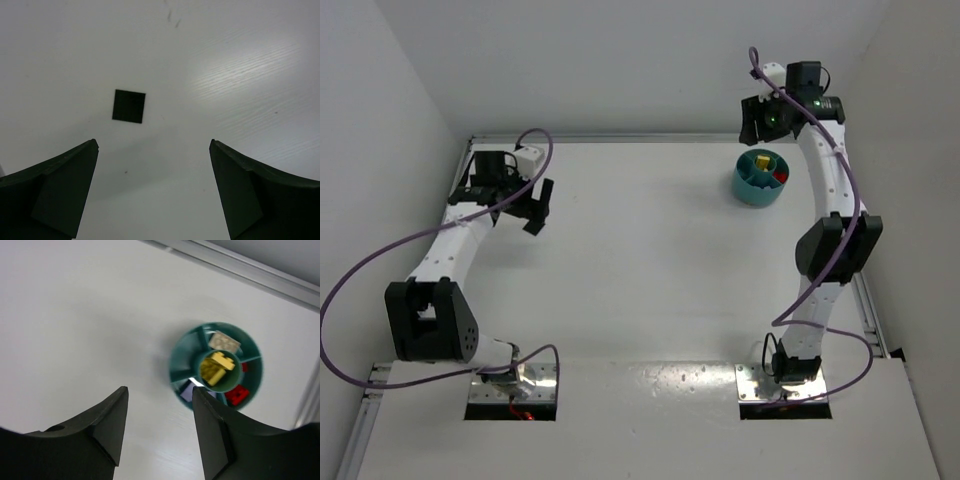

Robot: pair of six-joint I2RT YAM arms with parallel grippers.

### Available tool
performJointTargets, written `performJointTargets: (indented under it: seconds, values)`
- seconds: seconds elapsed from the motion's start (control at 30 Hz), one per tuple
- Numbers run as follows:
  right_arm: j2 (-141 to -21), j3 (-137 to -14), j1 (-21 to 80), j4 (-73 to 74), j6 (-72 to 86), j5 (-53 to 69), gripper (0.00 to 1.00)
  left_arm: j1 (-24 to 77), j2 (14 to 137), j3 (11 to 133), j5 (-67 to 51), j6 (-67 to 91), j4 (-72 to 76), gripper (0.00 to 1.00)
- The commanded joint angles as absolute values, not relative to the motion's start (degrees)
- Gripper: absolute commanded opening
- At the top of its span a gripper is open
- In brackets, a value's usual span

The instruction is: Sort the legos into containers by color

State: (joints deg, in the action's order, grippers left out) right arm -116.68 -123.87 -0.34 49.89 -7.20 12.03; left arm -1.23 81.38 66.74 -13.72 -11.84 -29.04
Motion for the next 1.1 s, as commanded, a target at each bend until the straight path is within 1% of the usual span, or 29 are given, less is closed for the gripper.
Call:
performJointTargets:
  seconds: [0.0, 0.17, 0.3, 0.37, 0.5, 0.8, 1.03, 1.07]
  values:
    - [-116.1, -121.6, 0.4, 50.2, -3.5, 22.4, 0.55, -3.0, 83.2, 68.3, -6.4, -15.2, -30.6, 1.0]
    - [-116.7, -121.1, 0.9, 50.2, -3.5, 22.4, 0.55, -3.0, 91.7, 74.7, -3.6, -15.7, -33.8, 0.98]
    - [-116.2, -119.8, 0.9, 50.2, -3.5, 23.0, 0.55, -3.0, 98.3, 79.2, -4.3, -14.2, -36.2, 0.9]
    - [-116.2, -119.1, 0.9, 50.2, -3.5, 23.0, 0.55, -2.4, 101.2, 80.6, -3.6, -12.8, -36.2, 0.89]
    - [-116.2, -119.1, 0.9, 50.2, -3.5, 23.0, 0.55, -0.5, 105.7, 84.6, -1.5, -12.1, -39.5, 0.82]
    - [-116.2, -117.9, 0.9, 50.2, -3.5, 23.0, 0.55, -0.5, 113.8, 89.9, 0.3, -12.1, -47.2, 0.8]
    - [-116.8, -117.9, 0.9, 50.2, -3.5, 23.0, 0.55, -0.5, 118.4, 91.2, -0.9, -12.7, -48.3, 0.8]
    - [-116.8, -117.2, 0.9, 50.2, -3.5, 23.0, 0.55, -0.5, 118.9, 91.8, -1.6, -12.7, -48.9, 0.82]
